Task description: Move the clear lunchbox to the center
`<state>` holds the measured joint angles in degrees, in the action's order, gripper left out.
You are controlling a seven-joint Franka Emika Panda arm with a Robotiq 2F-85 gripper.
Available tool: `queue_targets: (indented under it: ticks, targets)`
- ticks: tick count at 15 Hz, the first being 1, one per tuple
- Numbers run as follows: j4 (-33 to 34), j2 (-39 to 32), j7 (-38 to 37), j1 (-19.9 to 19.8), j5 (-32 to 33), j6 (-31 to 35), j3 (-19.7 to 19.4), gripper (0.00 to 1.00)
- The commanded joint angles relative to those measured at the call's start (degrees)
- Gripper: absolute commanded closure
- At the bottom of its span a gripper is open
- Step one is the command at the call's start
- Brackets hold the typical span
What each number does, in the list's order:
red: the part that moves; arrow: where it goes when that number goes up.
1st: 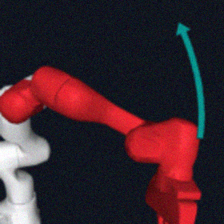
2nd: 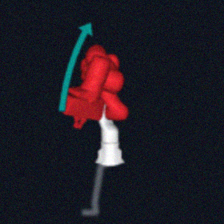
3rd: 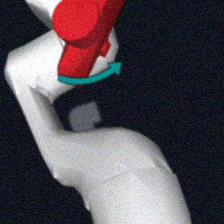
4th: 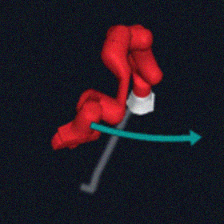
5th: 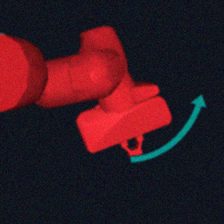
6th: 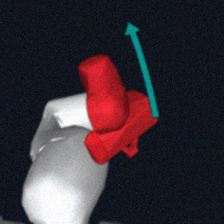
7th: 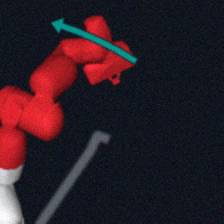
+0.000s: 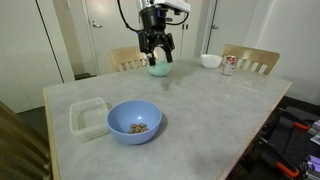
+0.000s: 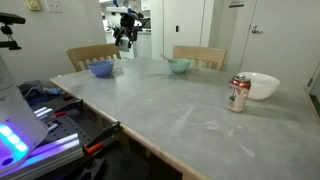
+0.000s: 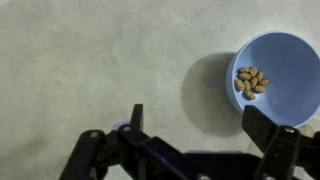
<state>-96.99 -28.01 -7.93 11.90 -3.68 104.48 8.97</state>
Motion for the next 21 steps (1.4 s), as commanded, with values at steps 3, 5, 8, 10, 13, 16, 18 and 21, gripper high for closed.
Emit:
queue_targets:
  ticks: [3,5,8,10,13,16,18,21]
  targets:
    - [7.0,-5.4,-12.4,6.5,3.3,1.1,-0.8,0.0]
    - [10.5,-8.8,-15.5,8.3,3.2,2.9,-0.9,0.0]
    - [15.5,-14.2,-16.9,9.3,0.8,5.1,-0.3,0.0]
    - [19.2,-17.6,-17.1,10.5,0.9,5.9,-0.5,0.0]
    - [24.7,-22.0,-17.0,12.1,1.5,5.0,-0.6,0.0]
    - [30.0,-25.9,-16.4,13.7,1.8,4.2,-0.6,0.0]
    - [33.5,-28.2,-16.2,14.6,1.7,3.8,-0.5,0.0]
    - [37.2,-31.0,-16.1,15.3,1.4,3.9,-0.6,0.0]
